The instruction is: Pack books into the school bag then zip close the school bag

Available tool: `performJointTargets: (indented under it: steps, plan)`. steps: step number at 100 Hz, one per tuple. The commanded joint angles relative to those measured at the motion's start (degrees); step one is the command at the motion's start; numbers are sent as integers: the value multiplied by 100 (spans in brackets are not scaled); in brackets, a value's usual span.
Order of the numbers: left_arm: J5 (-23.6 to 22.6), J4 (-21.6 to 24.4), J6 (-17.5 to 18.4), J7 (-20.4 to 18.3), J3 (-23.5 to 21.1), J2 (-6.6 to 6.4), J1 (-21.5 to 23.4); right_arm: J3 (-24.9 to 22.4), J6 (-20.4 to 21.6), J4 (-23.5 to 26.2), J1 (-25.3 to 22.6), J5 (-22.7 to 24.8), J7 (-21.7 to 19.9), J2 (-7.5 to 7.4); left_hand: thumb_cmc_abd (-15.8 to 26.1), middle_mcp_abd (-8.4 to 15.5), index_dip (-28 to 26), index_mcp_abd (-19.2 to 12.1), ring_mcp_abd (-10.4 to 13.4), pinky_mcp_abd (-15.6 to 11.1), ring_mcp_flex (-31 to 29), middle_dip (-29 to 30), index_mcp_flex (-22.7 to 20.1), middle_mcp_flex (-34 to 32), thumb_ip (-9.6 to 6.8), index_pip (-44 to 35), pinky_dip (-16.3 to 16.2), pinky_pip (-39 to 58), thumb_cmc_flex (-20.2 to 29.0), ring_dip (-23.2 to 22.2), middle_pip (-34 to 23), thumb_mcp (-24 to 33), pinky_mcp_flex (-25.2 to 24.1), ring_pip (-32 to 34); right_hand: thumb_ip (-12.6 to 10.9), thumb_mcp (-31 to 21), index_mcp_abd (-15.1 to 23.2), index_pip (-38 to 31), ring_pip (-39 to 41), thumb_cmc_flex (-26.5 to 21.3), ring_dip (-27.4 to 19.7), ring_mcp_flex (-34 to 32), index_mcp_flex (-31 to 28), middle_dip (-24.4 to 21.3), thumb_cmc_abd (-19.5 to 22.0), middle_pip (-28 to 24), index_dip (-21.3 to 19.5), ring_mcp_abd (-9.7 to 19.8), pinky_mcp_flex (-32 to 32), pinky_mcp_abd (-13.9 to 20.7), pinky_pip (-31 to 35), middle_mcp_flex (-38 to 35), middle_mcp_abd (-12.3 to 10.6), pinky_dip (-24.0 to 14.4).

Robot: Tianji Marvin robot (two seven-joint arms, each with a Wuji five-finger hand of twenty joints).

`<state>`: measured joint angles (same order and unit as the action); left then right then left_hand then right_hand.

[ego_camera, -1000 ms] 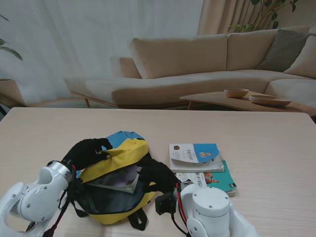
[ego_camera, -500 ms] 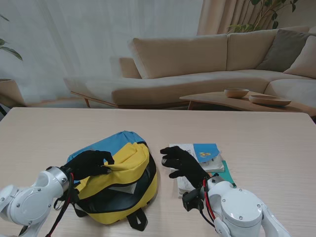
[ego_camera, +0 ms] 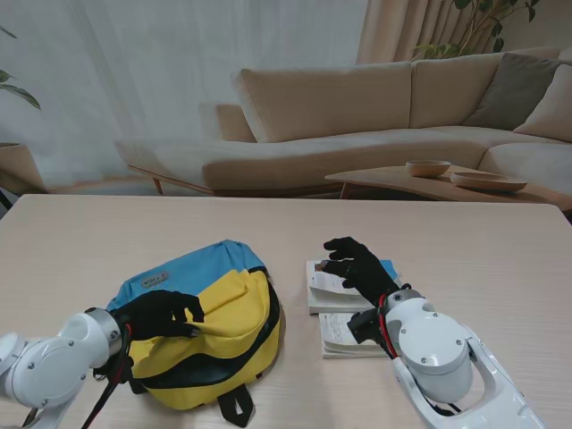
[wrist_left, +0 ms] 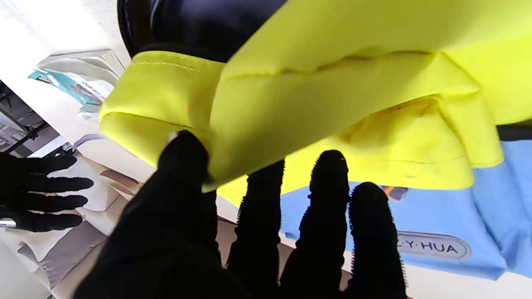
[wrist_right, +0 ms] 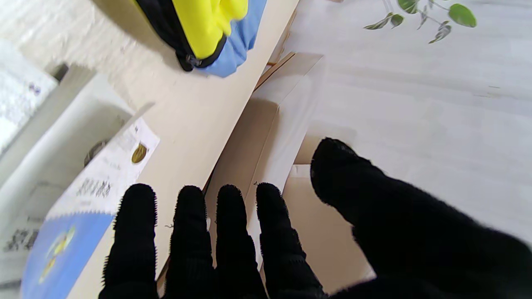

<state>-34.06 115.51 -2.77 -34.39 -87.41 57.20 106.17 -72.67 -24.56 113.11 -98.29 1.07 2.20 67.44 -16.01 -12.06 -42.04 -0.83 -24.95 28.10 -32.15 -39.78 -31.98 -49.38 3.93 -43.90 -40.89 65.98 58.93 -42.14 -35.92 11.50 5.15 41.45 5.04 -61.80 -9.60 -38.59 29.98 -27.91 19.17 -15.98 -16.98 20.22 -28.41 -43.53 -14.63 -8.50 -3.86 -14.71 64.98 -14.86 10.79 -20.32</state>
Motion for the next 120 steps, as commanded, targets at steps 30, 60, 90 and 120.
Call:
performJointTargets:
  steps: [30,60,90,120]
  plan:
    - [38,156,230,239,-131,57,340,84,391,-788,481,1027,-45,-57,650,-45,1238,316,412,-429,1167,1274,1004,1737,-293,1812,442,-1648,-1480,755,1821,186,-827,-1762,-119,-340,381,-84,-5,426,35,-325,-444,13,-309,95,-188,166,52,-54,8,-437,-228,-36]
    - [-113,33,486,1405,35,254,359,370,762,-1806,1207,2245,-67,-164,740,-23,1526,244,490,-499,1504,1490,1124,2124,-334,1990,429,-2551,-1386,913,2203,-12,-1028,-2332,-80,-640,720,-117,-286,371,-88,-548,-771,3,-571,232,-402,451,51,-5,-223,-720,-509,100]
    - [-462,-211,598,2056,322,345,205,923,1088,-2937,2025,2860,-225,-247,720,37,1543,212,534,-530,1564,1482,1237,2247,-335,1945,400,-2735,-1359,920,2213,119,-1060,-2429,-6,-882,999,-113,-679,172,-268,-705,-662,-2,-899,335,-540,746,-61,514,-712,-787,-787,362]
    - [-533,-273,768,2337,374,382,244,1449,1158,-3406,2496,3960,-1330,-599,677,50,1589,199,530,-510,1537,1501,1268,2270,-327,1929,380,-2879,-1410,929,2223,223,-1039,-2485,168,-637,1376,237,-1211,-85,-511,94,412,-164,-1427,756,-446,1063,178,910,-1344,224,-1385,701]
